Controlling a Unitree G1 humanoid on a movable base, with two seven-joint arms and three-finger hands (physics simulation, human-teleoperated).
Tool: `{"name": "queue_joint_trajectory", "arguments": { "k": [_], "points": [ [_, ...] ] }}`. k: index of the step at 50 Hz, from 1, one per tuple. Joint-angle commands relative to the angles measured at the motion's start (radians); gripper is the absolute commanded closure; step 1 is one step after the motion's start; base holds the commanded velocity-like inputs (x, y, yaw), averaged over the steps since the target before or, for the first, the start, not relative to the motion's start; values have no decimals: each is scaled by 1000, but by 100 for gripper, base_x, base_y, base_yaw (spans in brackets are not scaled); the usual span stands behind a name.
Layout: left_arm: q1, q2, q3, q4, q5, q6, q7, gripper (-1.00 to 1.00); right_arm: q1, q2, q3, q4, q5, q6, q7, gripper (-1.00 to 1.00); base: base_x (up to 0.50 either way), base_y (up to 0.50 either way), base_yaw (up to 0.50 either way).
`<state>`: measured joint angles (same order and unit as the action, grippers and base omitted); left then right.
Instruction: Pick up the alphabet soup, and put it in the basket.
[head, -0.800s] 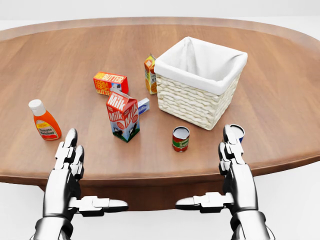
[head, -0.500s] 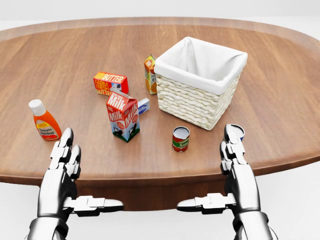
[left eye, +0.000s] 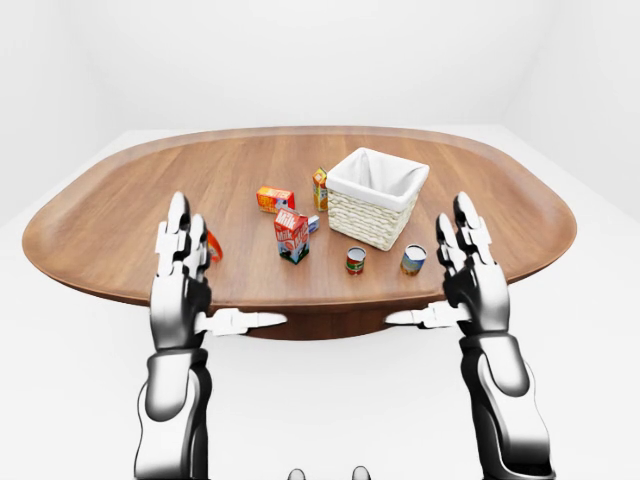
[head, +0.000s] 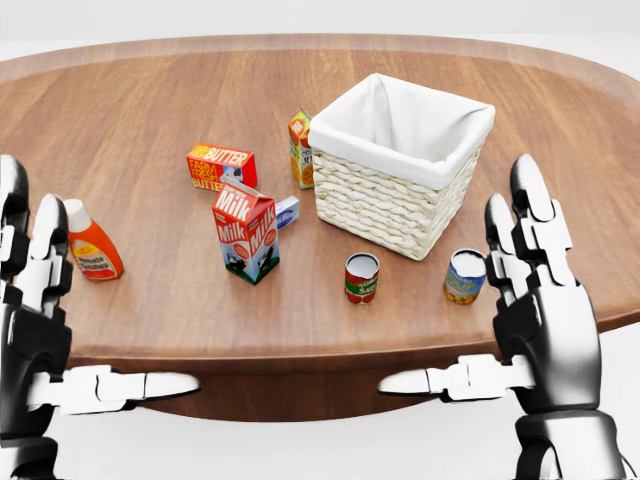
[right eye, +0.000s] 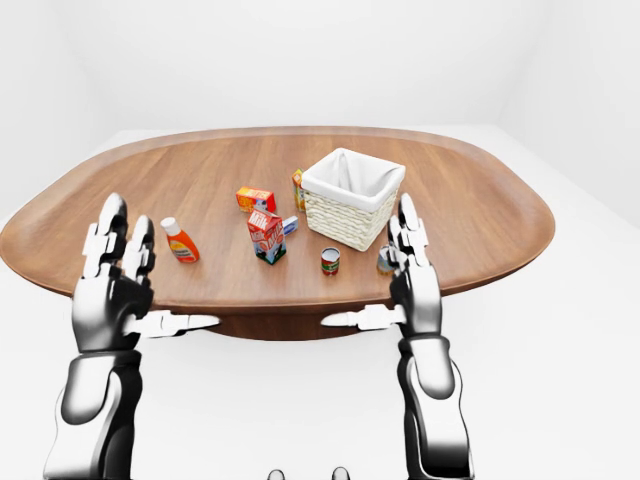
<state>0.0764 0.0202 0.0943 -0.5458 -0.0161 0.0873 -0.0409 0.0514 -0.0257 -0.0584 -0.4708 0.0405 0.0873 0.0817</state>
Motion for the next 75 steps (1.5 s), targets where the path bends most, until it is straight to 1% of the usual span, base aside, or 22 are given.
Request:
{"name": "queue_joint_trajectory", "arguments": {
  "k": [1,2,4,7,12,13,16,20,24,33,49,75],
  "points": [
    [-14,7,81,-252,-45,0,-10,-100,-10,-12,-47,-197,26,0,23,-100,0,0,0],
    [-19,11,98,-281,-56,0,-12,-100,-23,-16,-60,-217,34,0,25,-100,0,0,0],
    [-26,13,108,-301,-65,0,-15,-100,-39,-20,-81,-258,51,0,25,-100,0,0,0],
    [-13,10,110,-315,-71,0,-25,-100,-45,-23,-96,-282,60,0,25,-100,0,0,0],
    [-21,13,127,-343,-86,0,-30,-100,-54,-28,-104,-303,65,0,25,-100,0,0,0],
    [-38,17,150,-361,-109,0,-28,-100,-69,-34,-120,-314,77,0,25,-100,0,0,0],
    [-43,20,163,-378,-123,0,-24,-100,-85,-41,-139,-325,92,0,23,-100,0,0,0],
    [-34,20,154,-382,-119,0,-22,-100,-89,-49,-152,-327,101,0,24,-100,0,0,0],
    [-41,21,167,-395,-133,0,-20,-100,-77,-51,-139,-331,83,0,36,-100,0,0,0],
    [-35,22,155,-358,-120,0,-25,-100,-73,-46,-133,-347,73,0,53,-100,0,-4,0],
    [-22,16,141,-361,-107,0,-33,-100,-63,-41,-127,-335,61,0,64,-100,0,-37,0],
    [-16,12,139,-371,-102,0,-39,-100,-52,-37,-121,-342,53,0,77,-100,0,-35,0]
  ]
}}
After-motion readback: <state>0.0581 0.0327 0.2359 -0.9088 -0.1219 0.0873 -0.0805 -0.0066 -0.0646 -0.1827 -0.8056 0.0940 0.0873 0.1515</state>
